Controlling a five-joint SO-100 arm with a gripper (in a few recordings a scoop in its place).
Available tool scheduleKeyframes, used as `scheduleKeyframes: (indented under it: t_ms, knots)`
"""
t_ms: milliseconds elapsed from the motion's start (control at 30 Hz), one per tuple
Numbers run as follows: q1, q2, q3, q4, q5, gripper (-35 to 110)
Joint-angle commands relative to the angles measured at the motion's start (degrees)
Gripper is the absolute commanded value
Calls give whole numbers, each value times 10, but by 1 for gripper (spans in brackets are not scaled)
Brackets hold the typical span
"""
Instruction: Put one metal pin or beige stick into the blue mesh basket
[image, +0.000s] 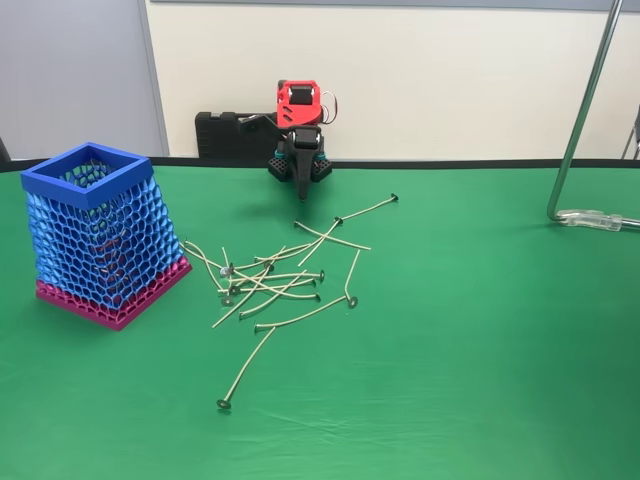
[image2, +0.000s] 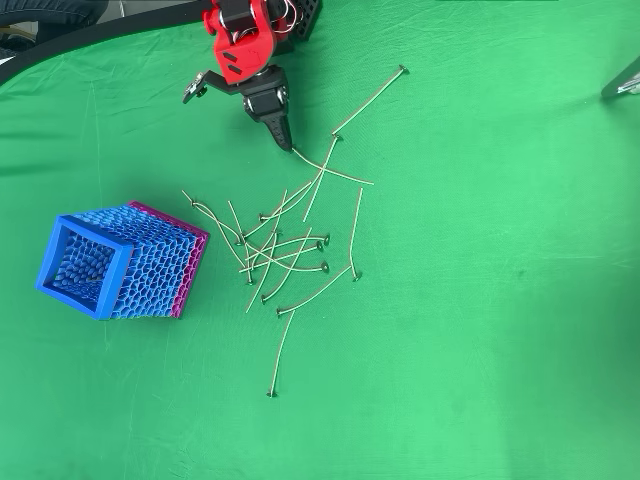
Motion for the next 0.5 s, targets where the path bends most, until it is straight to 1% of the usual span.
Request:
scheduleKeyframes:
  t_ms: [0,267,467]
  knots:
    - [0,-19,-35,2,-8,0]
    - [3,-80,-92,0,-11,0]
    - [7,-182,-181,2,-21,1]
